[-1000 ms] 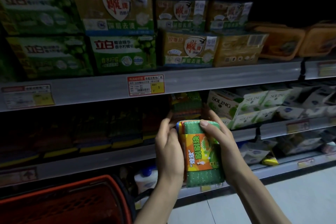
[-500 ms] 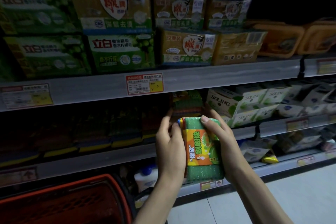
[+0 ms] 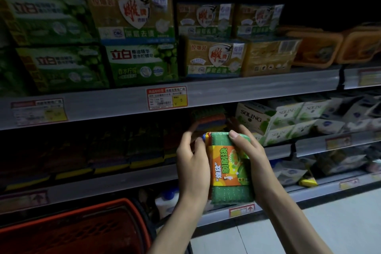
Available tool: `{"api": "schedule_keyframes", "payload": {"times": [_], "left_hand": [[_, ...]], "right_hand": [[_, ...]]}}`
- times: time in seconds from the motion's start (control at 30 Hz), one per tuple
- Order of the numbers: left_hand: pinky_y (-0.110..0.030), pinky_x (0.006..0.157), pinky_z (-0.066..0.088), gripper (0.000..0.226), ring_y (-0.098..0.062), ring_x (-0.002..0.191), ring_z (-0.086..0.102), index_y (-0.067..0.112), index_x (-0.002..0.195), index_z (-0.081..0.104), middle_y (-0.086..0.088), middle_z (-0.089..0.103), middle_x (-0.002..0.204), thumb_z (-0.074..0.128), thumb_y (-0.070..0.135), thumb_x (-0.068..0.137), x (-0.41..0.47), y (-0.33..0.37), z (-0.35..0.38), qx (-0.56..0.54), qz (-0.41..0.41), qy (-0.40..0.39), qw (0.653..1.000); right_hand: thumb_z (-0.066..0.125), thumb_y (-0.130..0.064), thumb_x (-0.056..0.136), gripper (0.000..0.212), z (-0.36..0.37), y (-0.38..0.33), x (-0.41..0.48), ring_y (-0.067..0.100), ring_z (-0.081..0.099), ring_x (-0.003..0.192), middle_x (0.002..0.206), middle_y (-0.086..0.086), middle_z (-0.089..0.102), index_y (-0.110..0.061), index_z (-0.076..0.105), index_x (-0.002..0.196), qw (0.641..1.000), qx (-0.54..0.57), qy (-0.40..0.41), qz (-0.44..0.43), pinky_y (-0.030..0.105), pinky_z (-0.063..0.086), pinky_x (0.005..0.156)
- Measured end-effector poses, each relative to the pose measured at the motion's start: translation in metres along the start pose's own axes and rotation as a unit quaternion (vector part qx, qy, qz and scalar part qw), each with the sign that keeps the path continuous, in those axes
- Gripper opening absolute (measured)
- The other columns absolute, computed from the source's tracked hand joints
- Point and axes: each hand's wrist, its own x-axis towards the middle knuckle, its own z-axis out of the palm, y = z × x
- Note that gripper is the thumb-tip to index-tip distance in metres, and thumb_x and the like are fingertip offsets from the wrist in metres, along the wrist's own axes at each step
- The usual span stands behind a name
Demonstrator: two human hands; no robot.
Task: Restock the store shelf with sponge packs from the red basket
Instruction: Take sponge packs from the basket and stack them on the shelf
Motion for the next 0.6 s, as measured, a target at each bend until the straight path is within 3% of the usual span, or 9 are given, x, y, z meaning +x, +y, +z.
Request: {"api": "schedule_keyframes", "payload": {"times": [0.13, 0.2, 0.33, 0.4, 0.47, 0.6], "left_hand": [[-0.027, 0.071, 0.057, 0.023, -0.011, 0.083, 0.072, 0.024, 0.104, 0.067, 0.006, 0.075, 0.091, 0.048, 0.012, 0.106, 0.003, -0.004, -0.003, 0.025, 0.018, 0.045, 0.999], [-0.028, 0.072, 0.055, 0.022, -0.008, 0.080, 0.068, 0.024, 0.102, 0.066, 0.005, 0.073, 0.089, 0.048, 0.012, 0.106, 0.003, -0.005, -0.005, 0.037, 0.019, 0.060, 0.997], [-0.011, 0.065, 0.048, 0.021, 0.004, 0.074, 0.065, 0.025, 0.106, 0.066, 0.013, 0.072, 0.084, 0.050, 0.013, 0.107, -0.004, -0.003, -0.012, 0.015, 0.000, 0.051, 0.999], [-0.013, 0.073, 0.052, 0.018, 0.003, 0.089, 0.070, 0.023, 0.112, 0.069, 0.016, 0.077, 0.094, 0.053, 0.021, 0.105, -0.011, -0.001, -0.016, 0.000, -0.009, 0.015, 1.000], [-0.023, 0.080, 0.058, 0.031, -0.011, 0.099, 0.074, 0.020, 0.120, 0.070, 0.003, 0.078, 0.106, 0.056, 0.037, 0.099, -0.021, 0.002, -0.020, -0.034, -0.046, -0.058, 0.997], [-0.044, 0.086, 0.062, 0.041, -0.030, 0.100, 0.075, 0.020, 0.120, 0.070, -0.014, 0.076, 0.112, 0.070, 0.048, 0.091, -0.034, 0.006, -0.032, -0.104, -0.142, -0.166, 0.970]], "right_hand": [[0.073, -0.046, 0.072, 0.077, 0.001, -0.002, -0.002, 0.017, 0.076, 0.101, 0.124, -0.003, 0.068, -0.038, 0.045, 0.143, 1.000, -0.003, 0.009, 0.002, 0.042, 0.062, 0.088], [0.073, -0.046, 0.072, 0.071, 0.001, -0.004, -0.004, 0.018, 0.077, 0.099, 0.120, -0.004, 0.071, -0.040, 0.047, 0.138, 1.000, 0.002, 0.017, 0.001, 0.035, 0.062, 0.078], [0.072, -0.045, 0.074, 0.059, 0.000, -0.007, -0.009, 0.021, 0.077, 0.096, 0.109, -0.004, 0.078, -0.038, 0.057, 0.130, 1.000, 0.003, 0.026, -0.013, 0.026, 0.060, 0.067], [0.071, -0.044, 0.076, 0.053, 0.000, -0.007, -0.015, 0.022, 0.077, 0.096, 0.109, -0.004, 0.078, -0.035, 0.063, 0.128, 0.999, -0.010, 0.017, -0.026, 0.027, 0.060, 0.070], [0.070, -0.043, 0.080, 0.047, 0.001, -0.006, -0.023, 0.024, 0.076, 0.093, 0.109, 0.003, 0.076, -0.033, 0.067, 0.125, 0.999, -0.028, -0.004, -0.034, 0.030, 0.060, 0.071], [0.070, -0.045, 0.081, 0.041, 0.007, 0.002, -0.033, 0.026, 0.076, 0.086, 0.104, 0.010, 0.075, -0.029, 0.068, 0.119, 0.999, -0.040, -0.015, -0.027, 0.033, 0.060, 0.069]]}}
